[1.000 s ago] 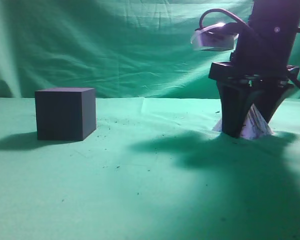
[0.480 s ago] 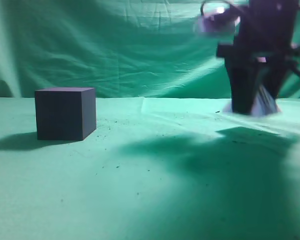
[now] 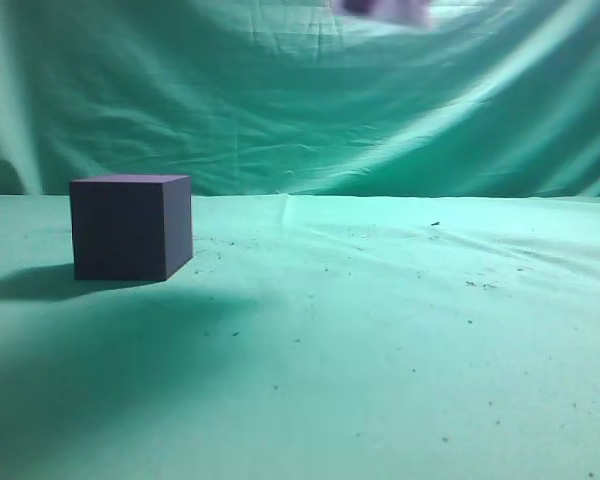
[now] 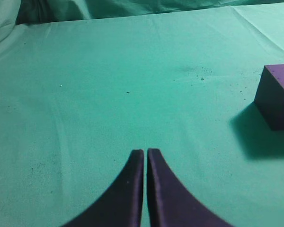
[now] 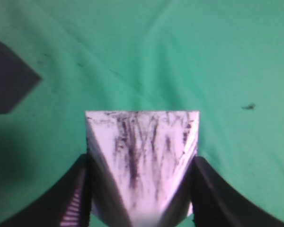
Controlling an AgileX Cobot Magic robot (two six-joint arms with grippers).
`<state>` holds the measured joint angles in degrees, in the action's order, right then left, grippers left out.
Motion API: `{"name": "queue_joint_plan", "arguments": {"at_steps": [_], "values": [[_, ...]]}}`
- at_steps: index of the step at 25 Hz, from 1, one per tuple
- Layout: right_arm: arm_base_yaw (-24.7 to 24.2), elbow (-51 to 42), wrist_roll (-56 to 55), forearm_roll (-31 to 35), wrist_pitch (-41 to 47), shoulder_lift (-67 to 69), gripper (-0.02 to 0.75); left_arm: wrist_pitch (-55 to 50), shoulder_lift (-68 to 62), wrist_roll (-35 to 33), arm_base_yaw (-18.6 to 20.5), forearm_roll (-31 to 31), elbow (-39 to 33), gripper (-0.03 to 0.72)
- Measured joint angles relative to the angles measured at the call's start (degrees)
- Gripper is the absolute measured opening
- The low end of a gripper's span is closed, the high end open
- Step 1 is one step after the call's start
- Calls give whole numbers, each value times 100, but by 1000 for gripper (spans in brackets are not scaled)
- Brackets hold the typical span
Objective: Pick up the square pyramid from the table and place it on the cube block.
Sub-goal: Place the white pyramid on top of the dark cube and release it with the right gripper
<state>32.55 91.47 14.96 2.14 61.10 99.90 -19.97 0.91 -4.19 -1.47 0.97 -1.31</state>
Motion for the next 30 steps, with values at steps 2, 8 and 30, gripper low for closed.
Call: {"name": "queue_joint_plan", "arguments": {"at_steps": [2, 8, 30], "values": [[452, 186, 0, 82, -46, 14, 384, 0, 0, 0, 0, 0, 0, 0], [1643, 872, 8, 110, 116, 766, 384, 0, 0, 0, 0, 0, 0, 0], [1967, 2177, 8, -532, 356, 2600, 384, 0, 0, 0, 0, 0, 0, 0]]}}
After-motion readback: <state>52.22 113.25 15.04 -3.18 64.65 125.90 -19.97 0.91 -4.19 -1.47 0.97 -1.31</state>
